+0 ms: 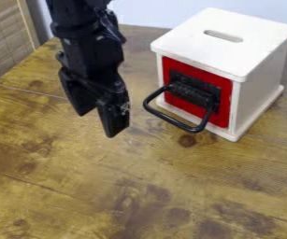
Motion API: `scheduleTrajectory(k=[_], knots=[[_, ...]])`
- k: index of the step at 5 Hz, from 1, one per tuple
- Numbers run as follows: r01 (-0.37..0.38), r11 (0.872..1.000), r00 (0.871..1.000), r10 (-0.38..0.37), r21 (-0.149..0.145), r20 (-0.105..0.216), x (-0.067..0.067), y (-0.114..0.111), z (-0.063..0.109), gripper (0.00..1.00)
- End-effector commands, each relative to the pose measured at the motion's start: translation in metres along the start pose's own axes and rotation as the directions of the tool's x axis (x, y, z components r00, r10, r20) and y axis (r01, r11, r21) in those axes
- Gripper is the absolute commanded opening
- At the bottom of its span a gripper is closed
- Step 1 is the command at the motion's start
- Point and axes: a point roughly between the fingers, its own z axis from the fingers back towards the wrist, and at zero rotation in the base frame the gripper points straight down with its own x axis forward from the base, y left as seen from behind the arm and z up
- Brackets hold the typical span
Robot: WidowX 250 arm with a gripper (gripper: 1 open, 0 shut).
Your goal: Close the drawer
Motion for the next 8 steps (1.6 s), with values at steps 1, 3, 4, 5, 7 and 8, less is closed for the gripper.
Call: scheduleTrajectory(k=[1,3,4,5,7,8], knots=[[0.011,1.000,0.995,-0.013,0.020,0.097,0.006,-0.003,0.031,1.00],[0.017,1.000,0.995,-0.019,0.018,0.098,0.007,-0.006,0.031,1.00],[0.023,1.000,0.995,-0.025,0.017,0.097,0.008,-0.007,0.031,1.00],[0.021,1.000,0.995,-0.023,0.020,0.097,0.008,-0.003,0.032,1.00],[0.002,1.000,0.996,-0.004,0.018,0.091,0.008,0.006,0.029,1.00],[-0.009,1.000,0.996,0.008,0.014,0.086,0.007,0.010,0.026,1.00]])
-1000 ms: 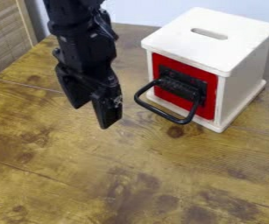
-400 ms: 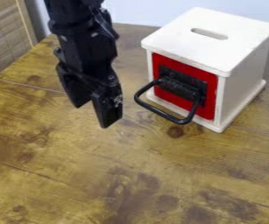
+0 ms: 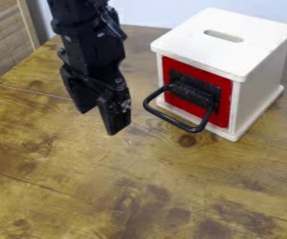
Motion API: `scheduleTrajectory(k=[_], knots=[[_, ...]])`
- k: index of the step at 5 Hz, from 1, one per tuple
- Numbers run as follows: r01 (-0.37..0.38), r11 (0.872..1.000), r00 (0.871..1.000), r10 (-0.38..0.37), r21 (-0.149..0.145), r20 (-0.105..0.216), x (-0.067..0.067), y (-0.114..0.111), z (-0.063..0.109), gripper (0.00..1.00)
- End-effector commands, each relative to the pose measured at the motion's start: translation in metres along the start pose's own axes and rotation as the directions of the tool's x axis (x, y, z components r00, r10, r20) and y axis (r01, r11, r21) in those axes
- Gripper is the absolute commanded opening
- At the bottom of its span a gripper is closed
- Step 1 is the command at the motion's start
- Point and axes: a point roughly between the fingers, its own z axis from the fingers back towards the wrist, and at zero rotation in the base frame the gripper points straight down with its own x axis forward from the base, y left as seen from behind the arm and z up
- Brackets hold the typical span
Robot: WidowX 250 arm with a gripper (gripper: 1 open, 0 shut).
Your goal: Close the drawer
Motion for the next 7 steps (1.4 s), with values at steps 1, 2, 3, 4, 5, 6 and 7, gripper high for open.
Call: scheduleTrajectory(k=[1,2,3,4,5,6,7], knots=[[-0.039,0.999,0.997,0.037,0.022,0.072,0.0049,0.0145,0.0225,1.00],[-0.060,0.998,0.996,0.059,0.019,0.060,0.0045,0.0185,0.0185,1.00],[-0.048,0.999,0.998,0.047,0.017,0.051,0.0064,0.0195,0.0158,1.00],[-0.033,0.999,0.998,0.031,0.024,0.057,0.0079,0.0187,0.0186,1.00],[-0.029,0.999,0.998,0.027,0.028,0.058,0.0086,0.0182,0.0195,1.00],[-0.044,0.998,0.997,0.042,0.034,0.060,0.0086,0.0175,0.0201,1.00],[-0.041,0.999,0.997,0.039,0.033,0.064,0.0083,0.0162,0.0203,1.00]])
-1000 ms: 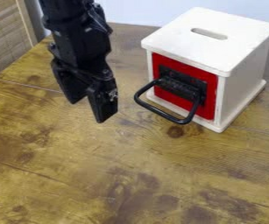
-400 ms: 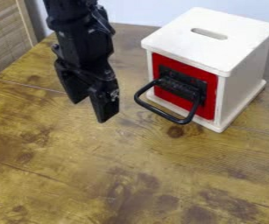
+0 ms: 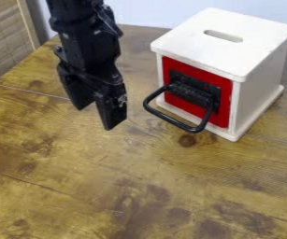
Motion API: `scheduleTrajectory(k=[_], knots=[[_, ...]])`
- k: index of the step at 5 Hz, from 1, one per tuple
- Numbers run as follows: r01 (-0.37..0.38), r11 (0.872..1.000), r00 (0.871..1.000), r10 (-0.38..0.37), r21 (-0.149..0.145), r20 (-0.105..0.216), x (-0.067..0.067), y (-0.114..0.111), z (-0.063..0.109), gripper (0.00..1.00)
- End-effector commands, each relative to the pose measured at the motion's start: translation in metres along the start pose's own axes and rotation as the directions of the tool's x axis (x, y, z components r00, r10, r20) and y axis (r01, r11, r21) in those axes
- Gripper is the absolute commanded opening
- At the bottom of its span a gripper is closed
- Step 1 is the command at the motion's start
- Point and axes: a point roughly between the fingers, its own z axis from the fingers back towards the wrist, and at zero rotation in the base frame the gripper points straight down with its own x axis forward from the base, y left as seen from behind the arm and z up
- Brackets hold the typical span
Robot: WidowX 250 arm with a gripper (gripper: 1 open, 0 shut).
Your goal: Close the drawer
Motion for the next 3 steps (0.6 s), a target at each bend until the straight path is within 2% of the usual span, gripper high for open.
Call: scheduleTrajectory(k=[1,3], knots=[[0.005,1.000,0.997,-0.007,0.022,0.076,0.0053,0.0028,0.0233,1.00],[0.000,1.000,0.997,-0.001,0.016,0.074,0.0039,0.0001,0.0235,1.00]])
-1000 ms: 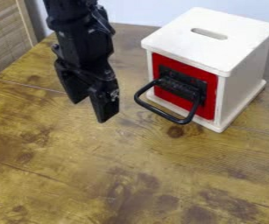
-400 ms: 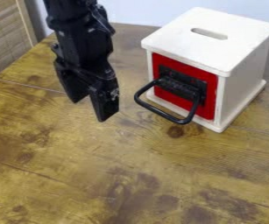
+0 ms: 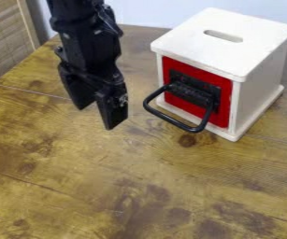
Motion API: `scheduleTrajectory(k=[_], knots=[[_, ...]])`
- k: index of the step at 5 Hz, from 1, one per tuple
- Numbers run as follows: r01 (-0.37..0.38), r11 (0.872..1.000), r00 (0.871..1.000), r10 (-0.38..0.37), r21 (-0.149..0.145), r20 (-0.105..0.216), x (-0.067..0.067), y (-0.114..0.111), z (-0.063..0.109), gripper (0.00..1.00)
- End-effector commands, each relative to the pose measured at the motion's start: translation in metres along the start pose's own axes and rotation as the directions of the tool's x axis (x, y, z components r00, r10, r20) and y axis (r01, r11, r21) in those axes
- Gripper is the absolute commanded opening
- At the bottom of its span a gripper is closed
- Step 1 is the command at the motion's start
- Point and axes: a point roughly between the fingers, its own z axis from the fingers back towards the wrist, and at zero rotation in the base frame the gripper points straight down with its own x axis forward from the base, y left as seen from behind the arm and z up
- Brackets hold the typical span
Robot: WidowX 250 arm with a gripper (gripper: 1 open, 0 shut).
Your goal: Close the drawer
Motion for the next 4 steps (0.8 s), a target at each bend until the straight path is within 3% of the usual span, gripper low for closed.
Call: scheduleTrajectory(k=[1,4], knots=[[-0.004,1.000,0.998,0.003,0.016,0.067,0.0021,0.0001,0.0237,1.00],[0.009,1.000,0.998,-0.010,0.018,0.064,0.0007,-0.0029,0.0245,1.00]])
